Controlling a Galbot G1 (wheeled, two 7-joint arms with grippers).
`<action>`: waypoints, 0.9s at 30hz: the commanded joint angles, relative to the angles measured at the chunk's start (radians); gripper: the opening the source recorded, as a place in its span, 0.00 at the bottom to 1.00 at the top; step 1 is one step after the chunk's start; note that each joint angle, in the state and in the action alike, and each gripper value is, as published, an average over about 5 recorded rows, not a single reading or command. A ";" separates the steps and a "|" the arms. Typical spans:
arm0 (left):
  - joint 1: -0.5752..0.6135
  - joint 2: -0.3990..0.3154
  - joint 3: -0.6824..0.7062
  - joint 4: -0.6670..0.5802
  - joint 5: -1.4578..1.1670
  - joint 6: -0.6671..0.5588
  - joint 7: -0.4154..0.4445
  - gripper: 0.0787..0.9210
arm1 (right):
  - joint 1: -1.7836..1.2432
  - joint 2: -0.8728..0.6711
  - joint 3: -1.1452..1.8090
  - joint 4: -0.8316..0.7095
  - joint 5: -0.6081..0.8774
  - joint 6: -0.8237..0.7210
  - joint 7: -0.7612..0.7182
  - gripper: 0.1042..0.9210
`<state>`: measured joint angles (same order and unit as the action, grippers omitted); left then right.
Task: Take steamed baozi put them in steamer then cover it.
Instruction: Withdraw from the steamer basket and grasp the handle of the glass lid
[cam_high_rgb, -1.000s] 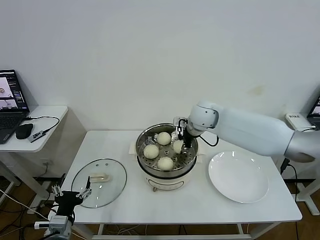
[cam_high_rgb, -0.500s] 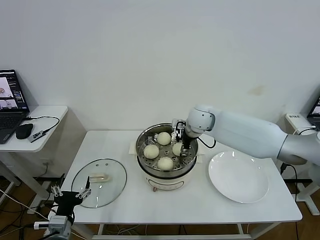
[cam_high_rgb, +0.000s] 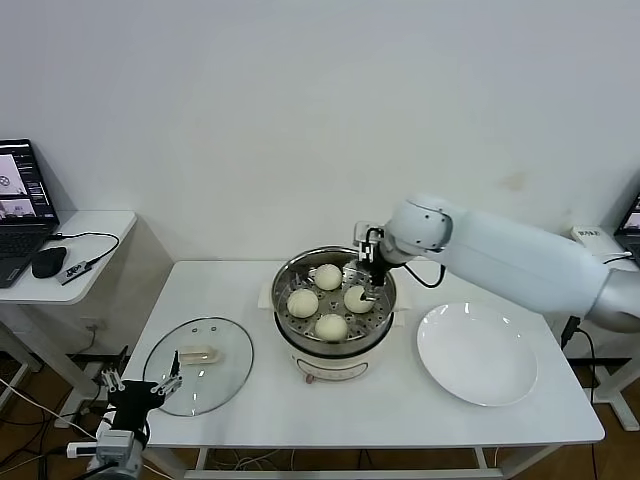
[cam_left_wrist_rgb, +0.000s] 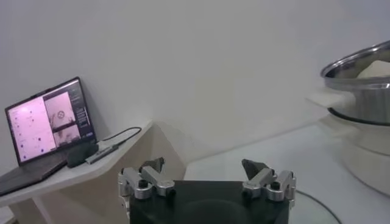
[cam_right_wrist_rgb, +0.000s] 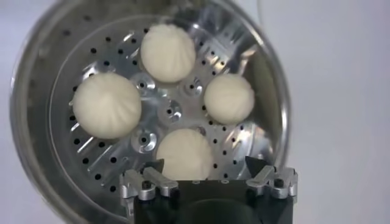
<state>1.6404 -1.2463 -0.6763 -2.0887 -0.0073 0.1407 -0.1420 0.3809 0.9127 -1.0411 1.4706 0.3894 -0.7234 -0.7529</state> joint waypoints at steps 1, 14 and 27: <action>-0.002 -0.001 0.005 0.006 0.002 -0.001 -0.001 0.88 | -0.237 -0.292 0.276 0.289 0.076 0.056 0.348 0.88; -0.019 0.007 0.029 0.056 0.026 -0.022 -0.001 0.88 | -1.343 -0.289 1.233 0.420 -0.088 0.562 0.779 0.88; -0.046 0.042 0.050 0.138 0.200 -0.062 0.002 0.88 | -1.745 0.271 1.825 0.421 -0.182 0.784 0.572 0.88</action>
<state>1.6004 -1.2302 -0.6334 -1.9985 0.0616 0.0978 -0.1517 -0.9051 0.8298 0.2114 1.8443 0.2626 -0.1477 -0.1336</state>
